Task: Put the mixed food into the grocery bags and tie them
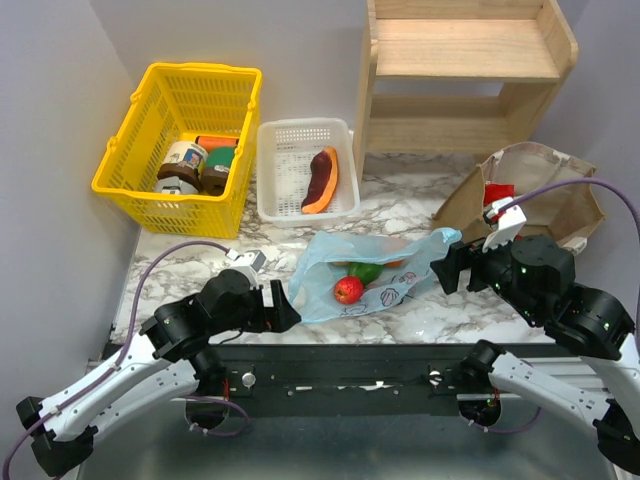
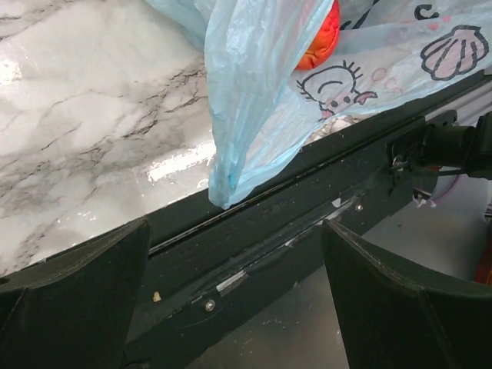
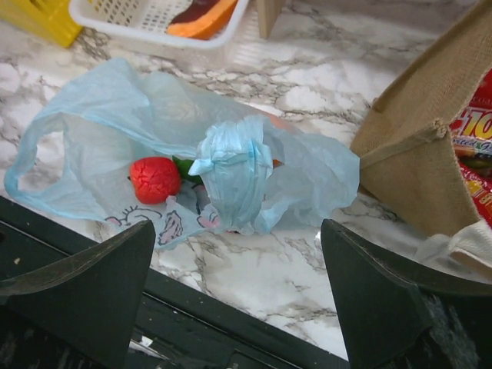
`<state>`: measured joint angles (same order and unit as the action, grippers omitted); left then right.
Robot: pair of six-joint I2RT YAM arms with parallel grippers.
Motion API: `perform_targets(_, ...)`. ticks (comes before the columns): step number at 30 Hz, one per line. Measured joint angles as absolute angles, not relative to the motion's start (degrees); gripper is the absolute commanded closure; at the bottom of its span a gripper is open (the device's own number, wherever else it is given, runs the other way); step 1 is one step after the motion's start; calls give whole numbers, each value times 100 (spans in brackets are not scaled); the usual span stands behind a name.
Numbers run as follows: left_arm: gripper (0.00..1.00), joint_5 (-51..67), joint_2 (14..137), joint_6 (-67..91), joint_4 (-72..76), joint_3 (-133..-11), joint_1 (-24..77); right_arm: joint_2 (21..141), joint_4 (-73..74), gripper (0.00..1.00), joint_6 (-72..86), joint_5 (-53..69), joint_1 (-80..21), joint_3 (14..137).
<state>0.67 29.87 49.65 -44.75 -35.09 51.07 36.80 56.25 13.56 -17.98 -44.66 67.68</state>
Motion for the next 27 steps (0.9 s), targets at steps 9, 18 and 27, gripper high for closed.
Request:
perform_targets(9,26,67,3142,4925,-3489,-2928,5107,3680,5127,23,1326,-1933,-4466,6335)
perform_targets(18,100,-60,3463,4633,-2423,-2829,5094,4123,4584,90,939,-2075,-4466,6438)
perform_targets(27,100,-878,4300,2869,-2582,-6453,4786,4720,3686,90,-34,-2165,-4466,8167)
